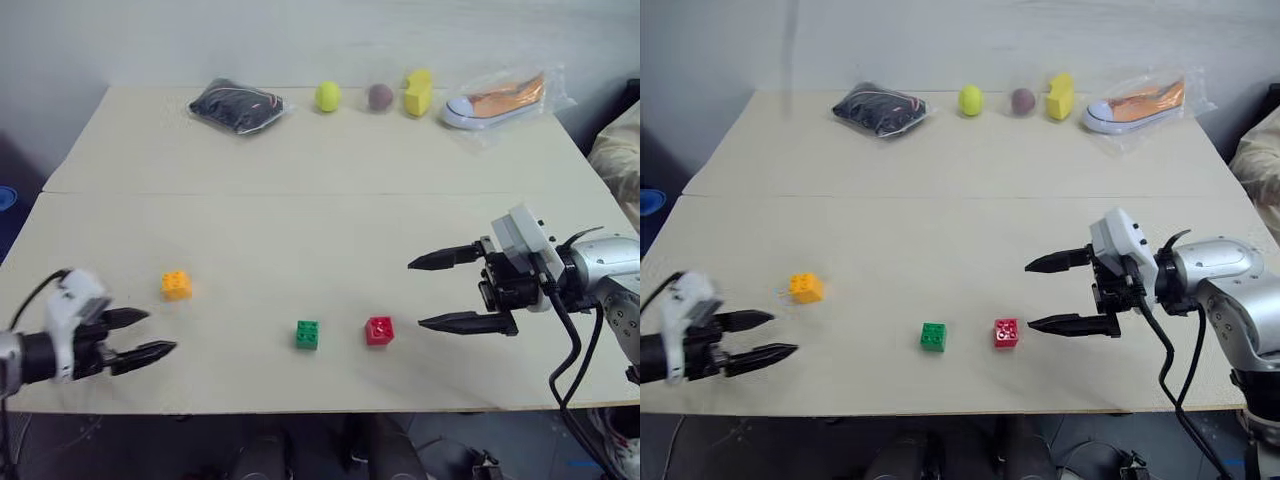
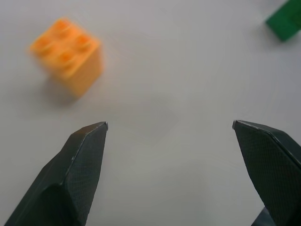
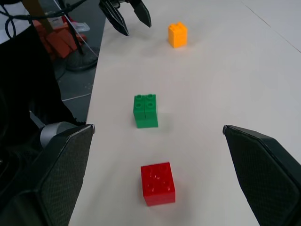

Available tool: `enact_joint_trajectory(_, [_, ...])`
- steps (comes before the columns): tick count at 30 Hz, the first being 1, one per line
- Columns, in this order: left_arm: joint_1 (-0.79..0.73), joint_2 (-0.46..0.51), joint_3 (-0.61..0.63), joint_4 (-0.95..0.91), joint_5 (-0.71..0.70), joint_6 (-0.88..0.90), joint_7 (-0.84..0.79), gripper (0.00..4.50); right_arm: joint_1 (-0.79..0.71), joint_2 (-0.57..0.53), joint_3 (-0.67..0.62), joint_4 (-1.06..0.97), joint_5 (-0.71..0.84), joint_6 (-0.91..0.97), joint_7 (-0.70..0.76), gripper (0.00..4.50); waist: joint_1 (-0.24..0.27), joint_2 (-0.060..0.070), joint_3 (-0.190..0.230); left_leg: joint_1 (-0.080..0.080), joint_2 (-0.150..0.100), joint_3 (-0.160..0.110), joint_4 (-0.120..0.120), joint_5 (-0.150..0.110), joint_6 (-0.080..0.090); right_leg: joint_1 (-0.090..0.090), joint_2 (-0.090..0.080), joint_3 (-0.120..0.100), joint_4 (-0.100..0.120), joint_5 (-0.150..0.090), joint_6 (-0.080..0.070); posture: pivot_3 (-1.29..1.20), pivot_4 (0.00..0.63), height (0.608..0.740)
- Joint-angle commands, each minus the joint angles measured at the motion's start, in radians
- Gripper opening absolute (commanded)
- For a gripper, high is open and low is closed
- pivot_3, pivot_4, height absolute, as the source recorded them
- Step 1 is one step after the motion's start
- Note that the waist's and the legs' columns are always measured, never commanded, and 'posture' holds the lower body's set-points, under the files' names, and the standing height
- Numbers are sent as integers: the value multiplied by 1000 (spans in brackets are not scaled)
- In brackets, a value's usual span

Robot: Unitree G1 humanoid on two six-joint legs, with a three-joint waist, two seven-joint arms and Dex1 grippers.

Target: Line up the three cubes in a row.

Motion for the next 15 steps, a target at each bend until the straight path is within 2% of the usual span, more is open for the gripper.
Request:
enact_joint_trajectory(1, [-8,-70,88,-46,-10,86,136,4478,-30,16,18,16,-7,-19,22,4500,3,0,0,0,0,0,0,0,0,0,-1,0,0,0,0,0,150,740])
enact_joint_trajectory(8, [-219,-228,77,-179,-100,362,389,4478,-47,27,26,30,-18,-27,32,4500,13,-1,-1,0,-1,-1,0,0,0,0,-2,0,2,0,1,0,150,740])
enact_joint_trajectory(10, [-320,-315,32,-217,-30,482,545,4478,-36,37,13,24,-25,-38,7,4500,12,-1,-1,0,-1,0,0,0,0,0,-2,0,3,0,1,0,150,740])
enact_joint_trajectory(15, [-510,-437,-69,-242,57,642,747,4478,-11,45,5,4,-25,-47,-9,4500,17,-2,-1,1,-2,1,0,0,0,0,0,1,4,1,1,0,150,740])
